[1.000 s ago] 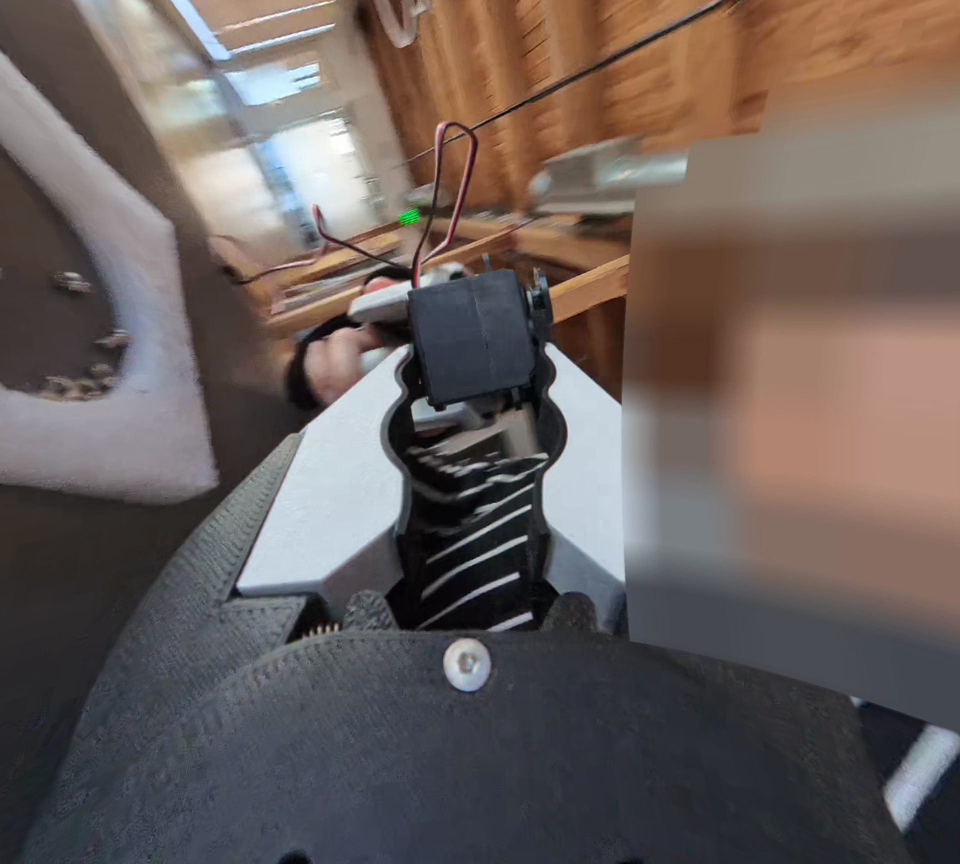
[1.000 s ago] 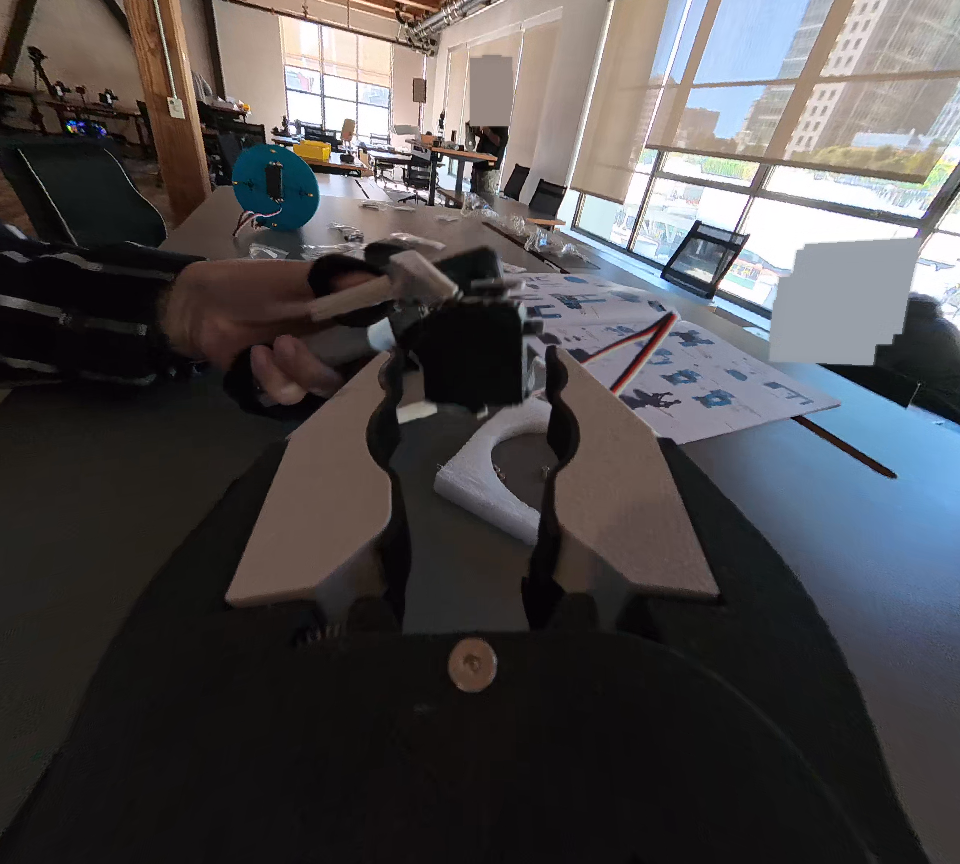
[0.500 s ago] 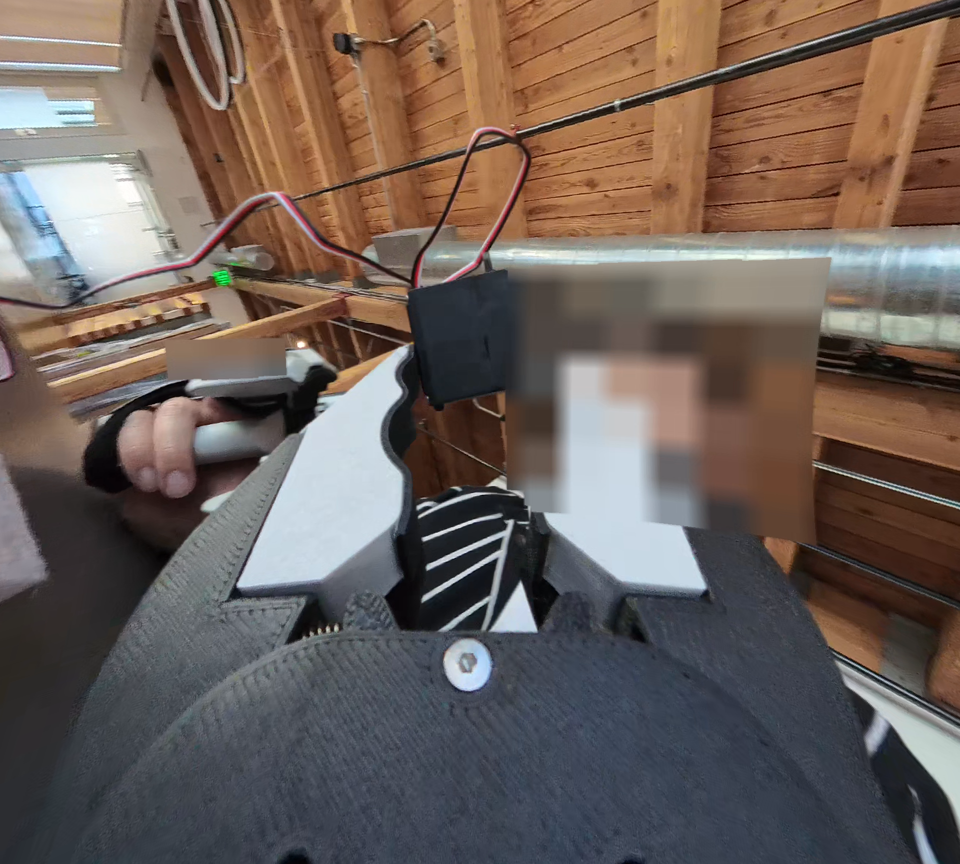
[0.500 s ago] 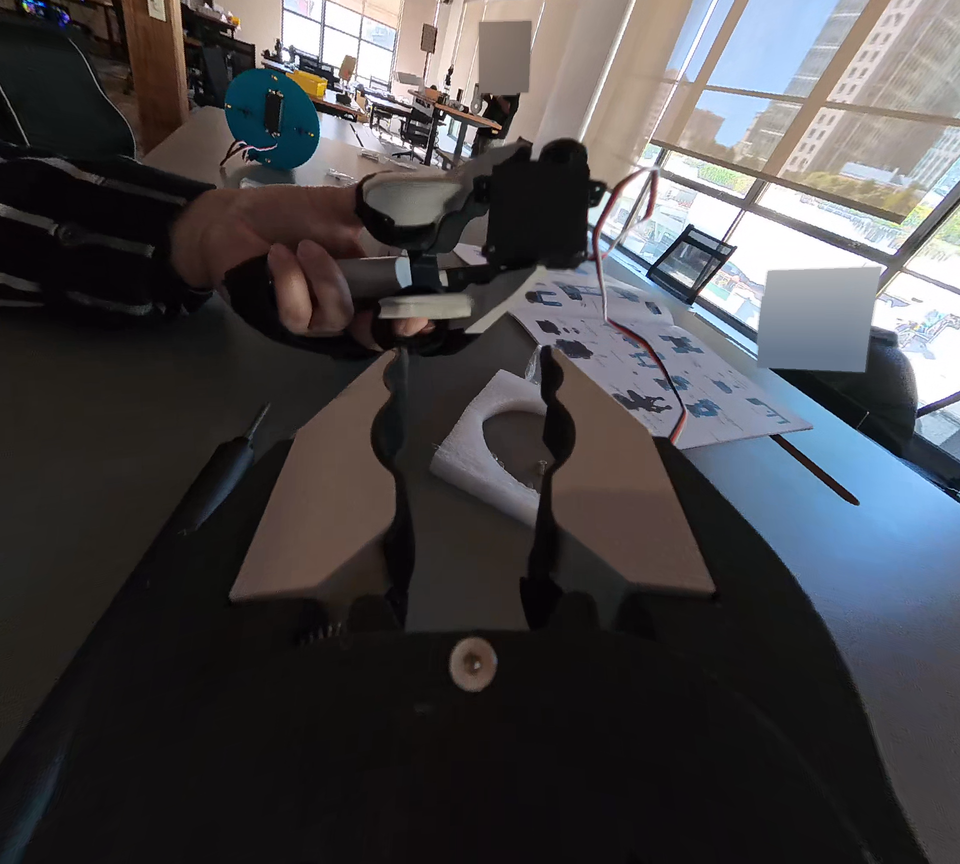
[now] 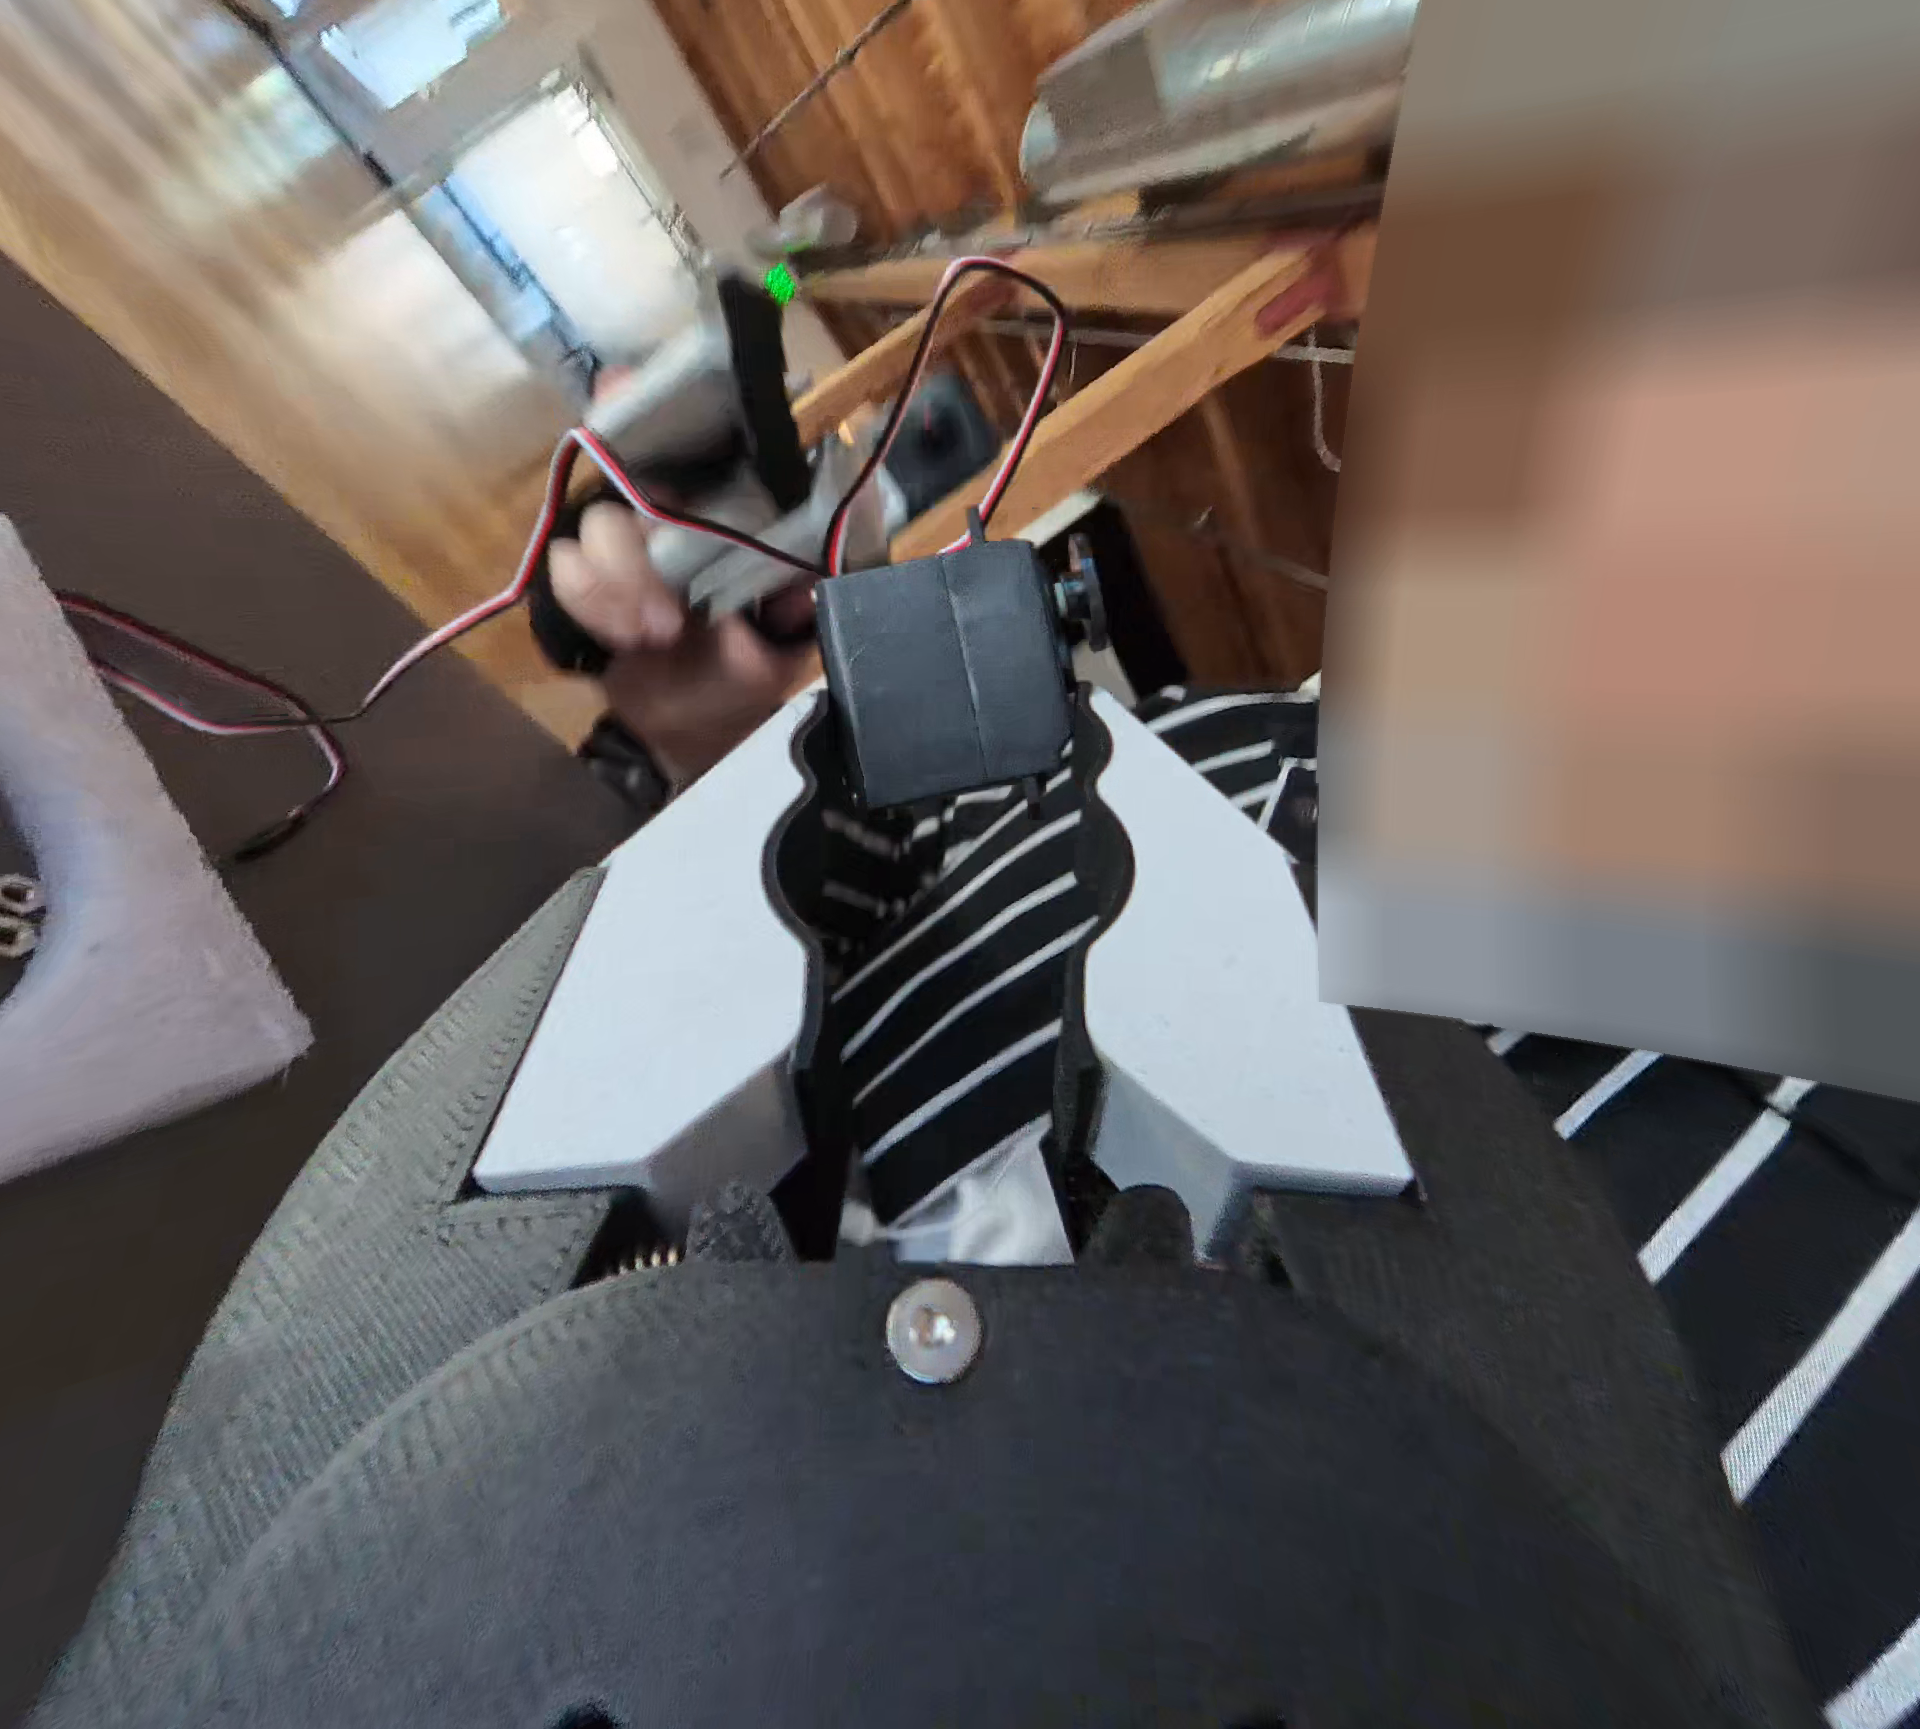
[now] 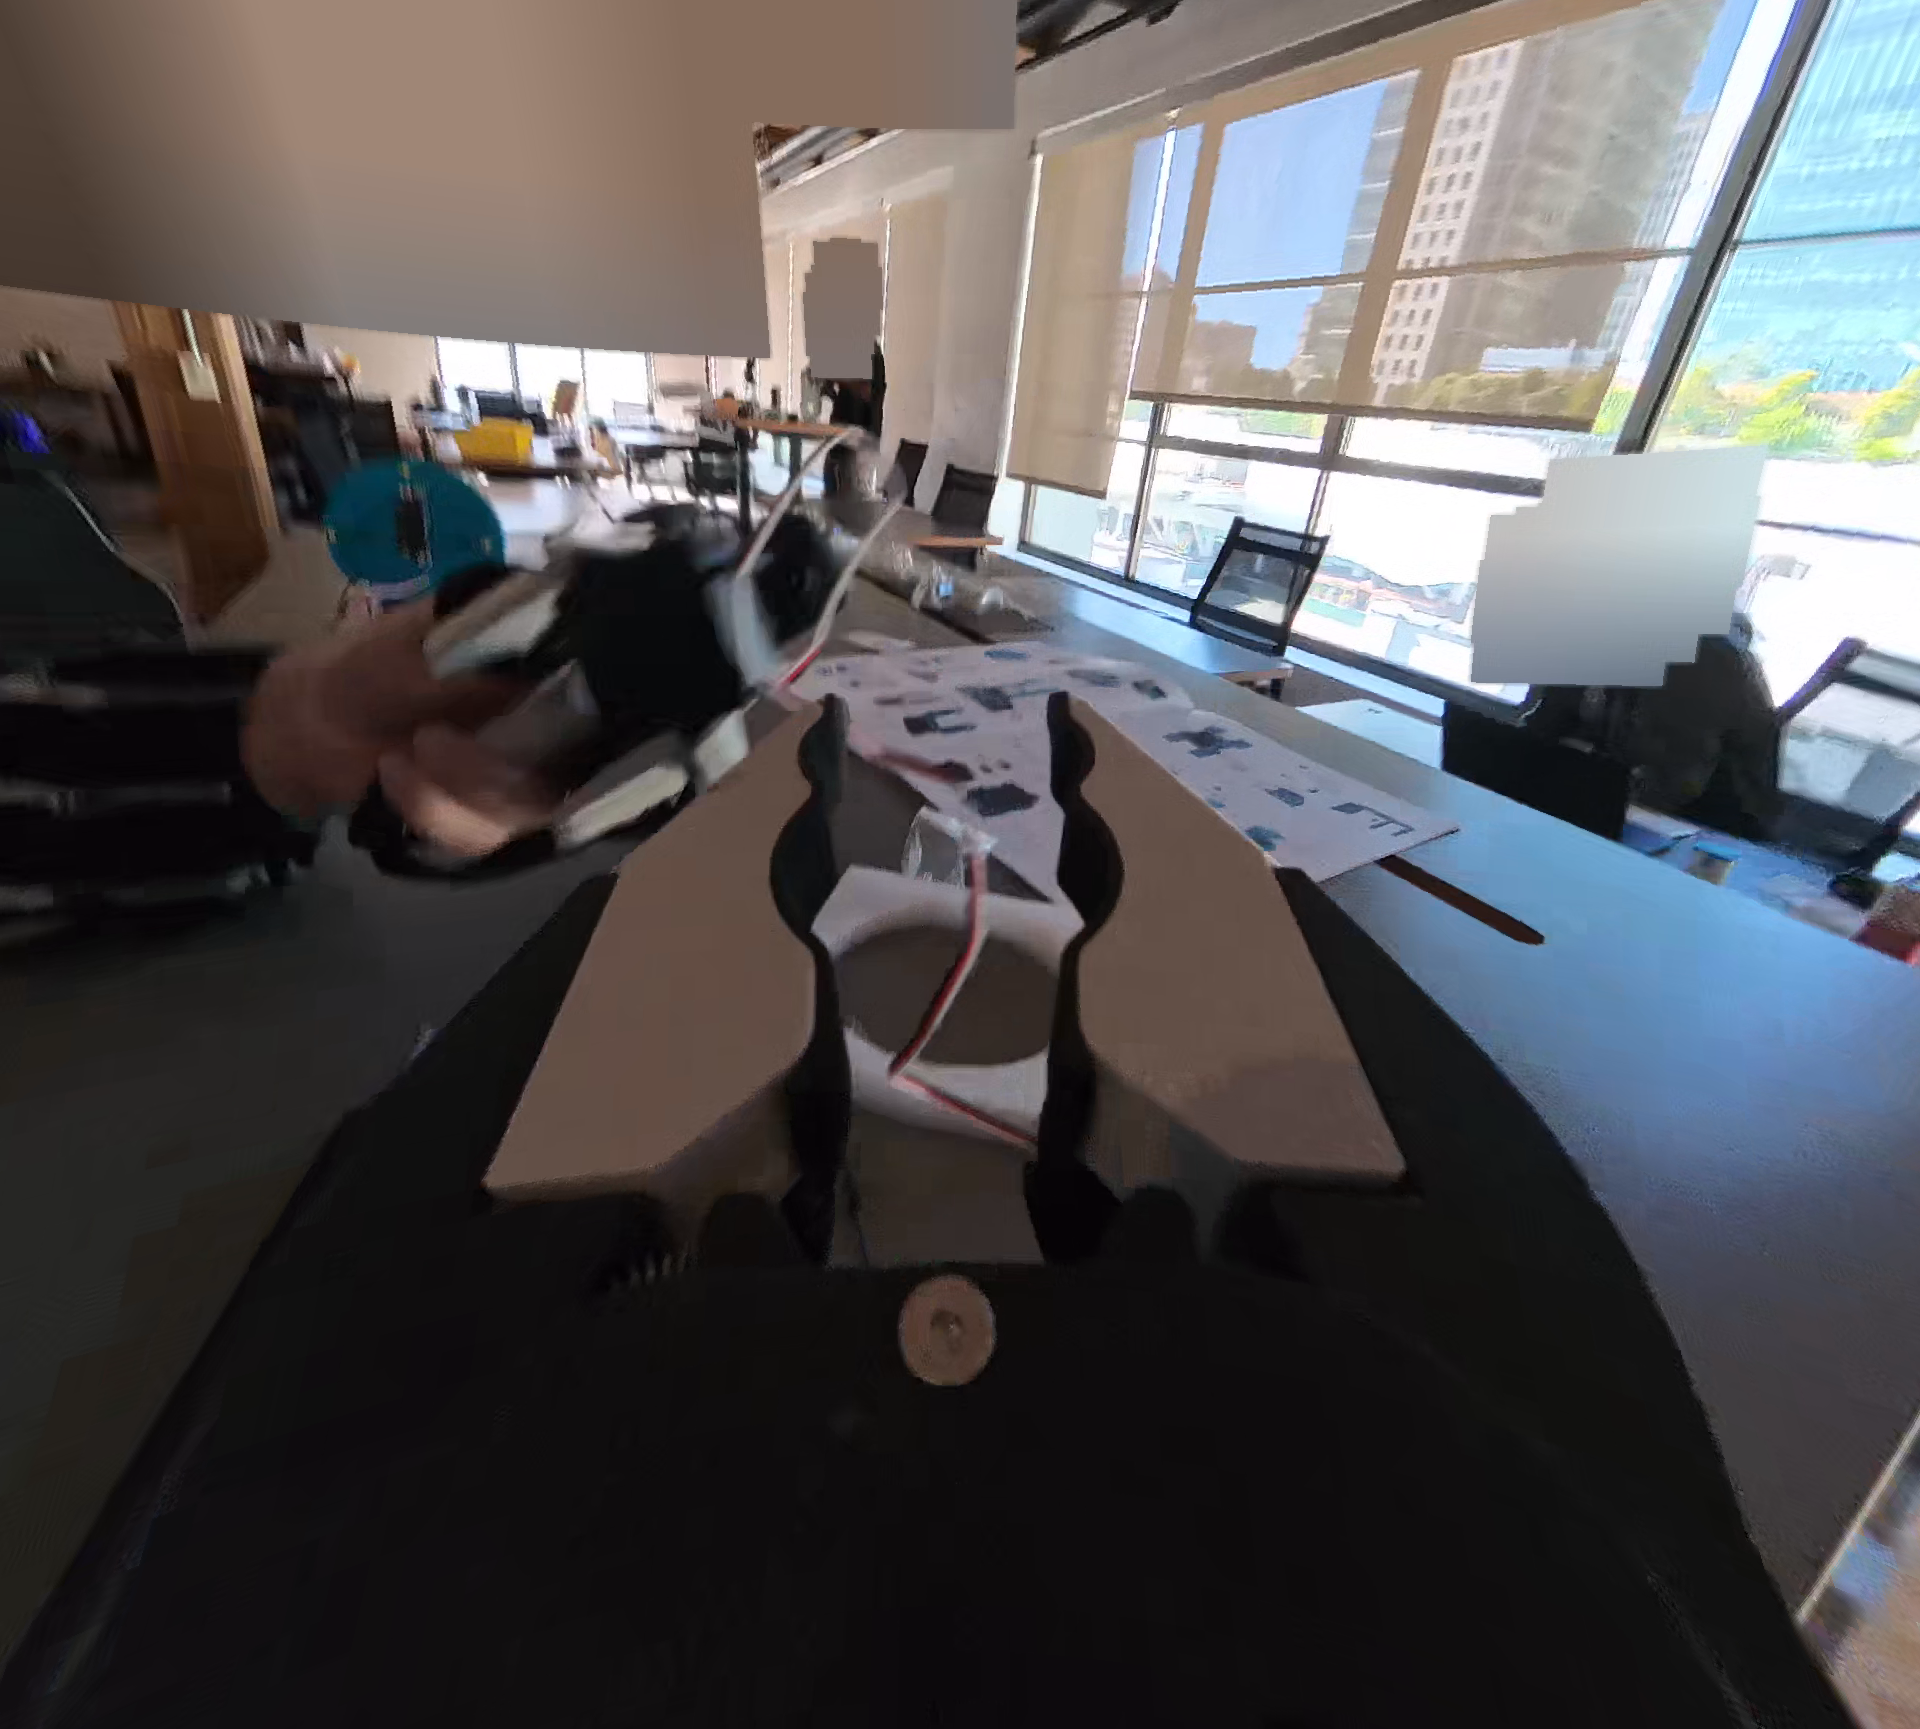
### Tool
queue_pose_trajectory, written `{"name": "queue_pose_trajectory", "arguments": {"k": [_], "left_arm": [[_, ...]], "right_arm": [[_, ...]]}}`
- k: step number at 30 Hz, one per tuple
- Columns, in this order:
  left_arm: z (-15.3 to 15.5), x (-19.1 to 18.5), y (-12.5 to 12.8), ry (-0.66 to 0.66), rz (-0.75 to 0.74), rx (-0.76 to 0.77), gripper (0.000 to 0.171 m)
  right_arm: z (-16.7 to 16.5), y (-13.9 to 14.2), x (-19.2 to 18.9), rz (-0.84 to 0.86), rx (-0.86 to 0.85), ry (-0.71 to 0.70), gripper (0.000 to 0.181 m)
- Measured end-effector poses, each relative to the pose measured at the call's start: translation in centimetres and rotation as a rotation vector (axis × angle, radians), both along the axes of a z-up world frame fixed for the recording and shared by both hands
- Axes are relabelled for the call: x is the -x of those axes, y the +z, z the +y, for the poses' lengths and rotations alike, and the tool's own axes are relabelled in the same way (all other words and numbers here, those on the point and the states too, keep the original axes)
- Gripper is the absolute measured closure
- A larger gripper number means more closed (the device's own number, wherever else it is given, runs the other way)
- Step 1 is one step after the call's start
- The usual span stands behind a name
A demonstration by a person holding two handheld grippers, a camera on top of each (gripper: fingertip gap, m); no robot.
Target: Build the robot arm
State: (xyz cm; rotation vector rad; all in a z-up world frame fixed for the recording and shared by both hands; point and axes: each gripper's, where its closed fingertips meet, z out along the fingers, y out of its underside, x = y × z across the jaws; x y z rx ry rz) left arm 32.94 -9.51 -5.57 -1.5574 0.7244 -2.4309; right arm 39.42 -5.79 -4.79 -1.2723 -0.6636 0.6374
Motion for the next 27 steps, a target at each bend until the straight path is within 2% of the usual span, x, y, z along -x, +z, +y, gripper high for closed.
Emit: {"name": "queue_pose_trajectory", "arguments": {"k": [2, 3, 5, 8, 12, 15, 18, 21, 24, 27], "left_arm": [[-0.5, 0.2, -0.6, -0.037, 0.035, -0.044, 0.129], [-0.5, 0.4, -0.7, -0.045, 0.041, -0.061, 0.128], [-0.3, 0.7, -0.5, -0.060, 0.025, -0.083, 0.128], [0.4, 1.3, -0.2, -0.060, 0.015, -0.124, 0.128], [1.3, 1.6, -1.0, -0.017, 0.057, -0.193, 0.128], [2.0, 1.7, -1.3, 0.007, 0.061, -0.121, 0.128], [2.5, 1.7, -2.3, 0.030, 0.107, -0.098, 0.128], [3.4, 1.9, -3.1, 0.074, 0.166, -0.107, 0.128], [4.1, 2.5, -3.3, 0.109, 0.177, -0.090, 0.128], [4.5, 3.0, -2.8, 0.126, 0.143, -0.062, 0.128]], "right_arm": [[3.3, 1.4, -1.8, 0.101, 0.147, -0.003, 0.144], [5.8, 1.2, -2.5, 0.127, 0.261, -0.029, 0.142], [10.2, -0.1, -2.0, 0.113, 0.455, 0.017, 0.129], [17.0, -2.6, 0.3, 0.078, 0.675, 0.131, 0.128], [27.2, -7.5, 1.6, -0.097, 0.773, 0.083, 0.129], [32.6, -10.2, 1.4, -0.154, 0.856, 0.094, 0.129], [36.0, -10.8, 0.8, -0.099, 0.955, 0.127, 0.135], [37.9, -10.8, 0.5, -0.023, 1.053, 0.151, 0.154], [36.7, -12.7, 0.7, -0.133, 1.273, 0.204, 0.154], [35.2, -13.4, 0.8, -0.198, 1.336, 0.169, 0.163]]}}
